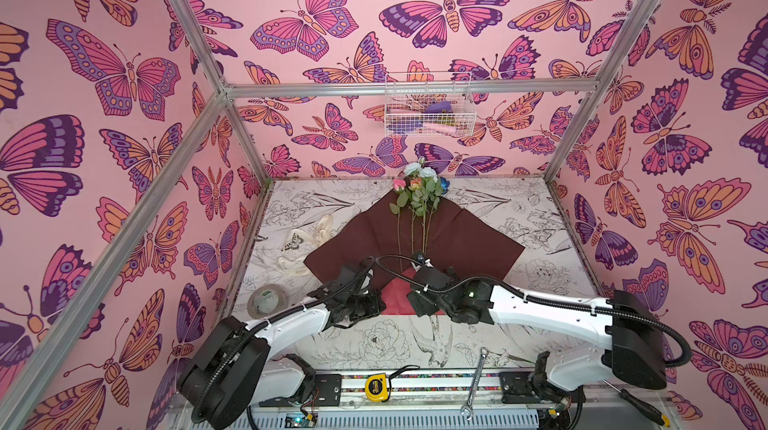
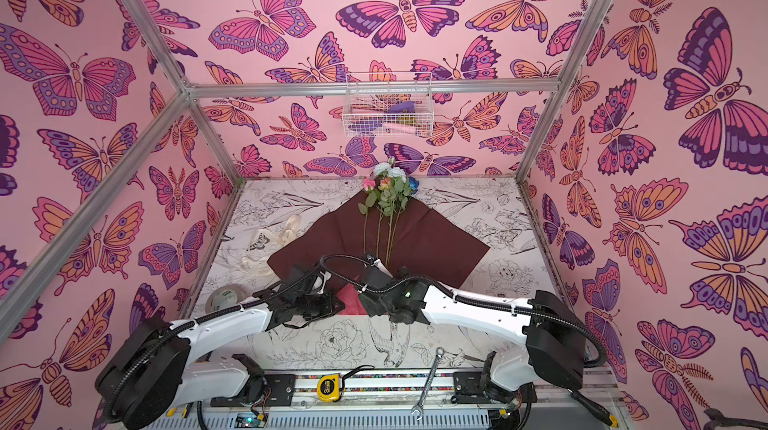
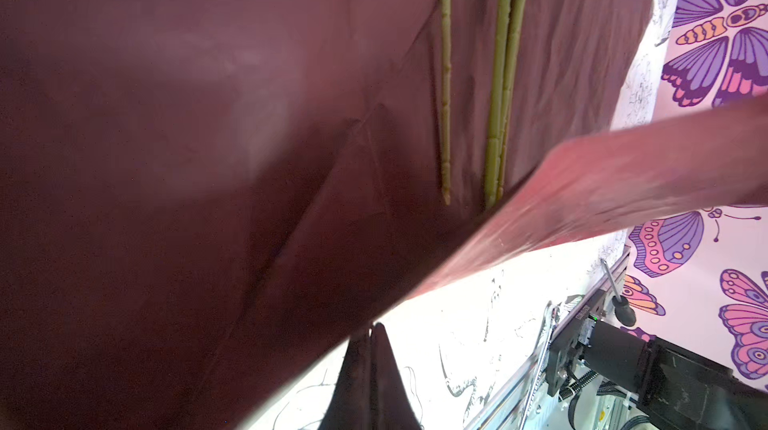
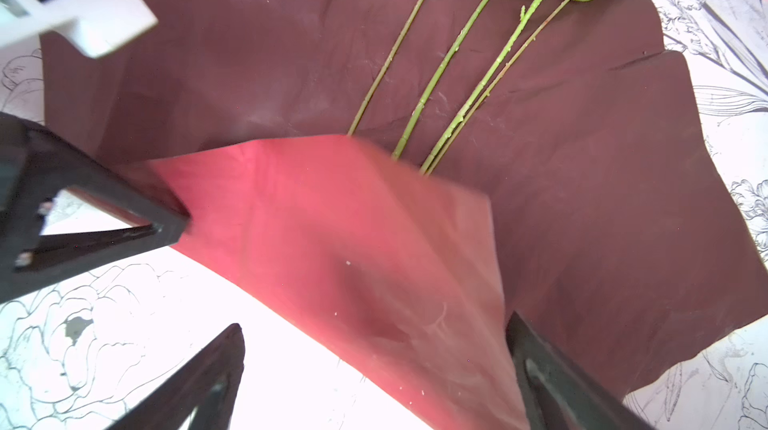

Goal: Tie the bouquet of fake flowers
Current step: 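Fold the flap over the stems with right gripper while left holds corner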

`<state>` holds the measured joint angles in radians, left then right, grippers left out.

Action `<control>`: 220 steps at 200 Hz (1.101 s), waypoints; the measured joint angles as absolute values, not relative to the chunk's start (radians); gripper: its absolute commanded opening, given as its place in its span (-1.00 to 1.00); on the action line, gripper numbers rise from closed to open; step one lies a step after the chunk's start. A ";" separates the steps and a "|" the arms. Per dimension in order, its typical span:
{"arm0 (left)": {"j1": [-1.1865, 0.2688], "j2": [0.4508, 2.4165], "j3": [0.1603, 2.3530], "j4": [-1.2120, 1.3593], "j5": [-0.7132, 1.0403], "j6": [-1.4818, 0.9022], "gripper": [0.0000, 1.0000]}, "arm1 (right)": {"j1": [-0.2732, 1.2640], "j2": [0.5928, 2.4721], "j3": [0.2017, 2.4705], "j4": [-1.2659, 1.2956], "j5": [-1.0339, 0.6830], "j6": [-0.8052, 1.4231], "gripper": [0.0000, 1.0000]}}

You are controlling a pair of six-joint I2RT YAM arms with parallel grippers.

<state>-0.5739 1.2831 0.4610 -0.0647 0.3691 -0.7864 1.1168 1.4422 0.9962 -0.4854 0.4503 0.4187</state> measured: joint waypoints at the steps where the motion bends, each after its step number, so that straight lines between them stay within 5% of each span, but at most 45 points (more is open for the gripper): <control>1: -0.574 1.284 0.461 -0.065 0.369 -0.786 -1.00 | 1.116 1.441 0.996 -0.487 0.450 0.419 0.98; 64: -0.563 1.330 0.461 -0.060 0.369 -0.798 -1.00 | 1.098 1.374 1.047 -0.577 0.443 0.558 0.92; 181: -0.560 1.361 0.461 -0.047 0.374 -0.855 -1.00 | 1.095 1.319 0.998 -0.603 0.129 0.790 -0.24; 220: -0.556 1.361 0.461 -0.046 0.373 -0.867 -1.00 | 1.059 1.364 0.974 -0.587 0.070 0.826 -0.38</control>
